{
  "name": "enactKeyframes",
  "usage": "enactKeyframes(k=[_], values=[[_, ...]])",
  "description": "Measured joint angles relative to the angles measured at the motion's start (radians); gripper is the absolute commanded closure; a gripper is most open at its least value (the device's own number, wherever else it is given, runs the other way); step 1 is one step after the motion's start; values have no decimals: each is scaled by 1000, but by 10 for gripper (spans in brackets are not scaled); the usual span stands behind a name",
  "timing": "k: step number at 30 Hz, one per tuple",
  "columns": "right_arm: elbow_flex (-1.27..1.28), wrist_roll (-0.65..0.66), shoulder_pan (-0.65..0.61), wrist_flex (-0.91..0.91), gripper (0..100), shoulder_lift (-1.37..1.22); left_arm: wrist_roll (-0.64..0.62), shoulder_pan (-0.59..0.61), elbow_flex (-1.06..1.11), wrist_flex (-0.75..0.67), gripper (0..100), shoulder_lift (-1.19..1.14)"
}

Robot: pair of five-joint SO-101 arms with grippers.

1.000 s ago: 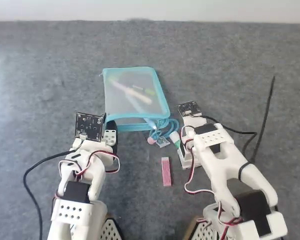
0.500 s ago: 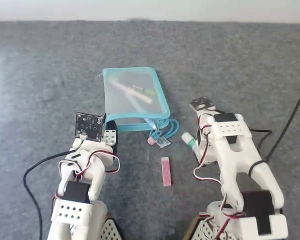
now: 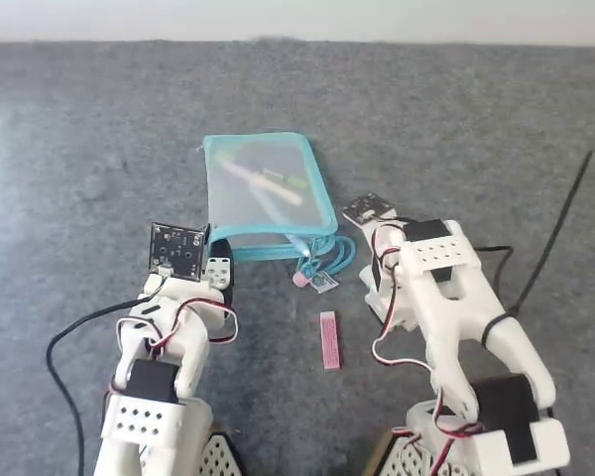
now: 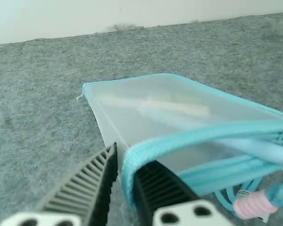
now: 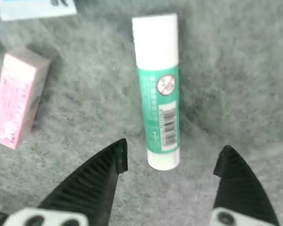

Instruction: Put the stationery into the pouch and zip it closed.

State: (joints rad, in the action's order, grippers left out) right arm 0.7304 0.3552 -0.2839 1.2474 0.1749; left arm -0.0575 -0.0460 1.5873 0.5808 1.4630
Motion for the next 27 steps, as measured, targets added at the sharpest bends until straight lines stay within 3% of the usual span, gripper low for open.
enactKeyframes(k=[5, 15, 22, 27], values=[[0, 2, 6, -6, 835, -6, 0, 0, 0, 0, 989, 0], [31, 0, 25, -138, 836, -98, 0, 0, 0, 0, 989, 0], [26, -2, 29, -144, 913, -114, 0, 0, 0, 0, 989, 0], [25, 2, 49, -80, 890, -107, 0, 0, 0, 0, 989, 0]])
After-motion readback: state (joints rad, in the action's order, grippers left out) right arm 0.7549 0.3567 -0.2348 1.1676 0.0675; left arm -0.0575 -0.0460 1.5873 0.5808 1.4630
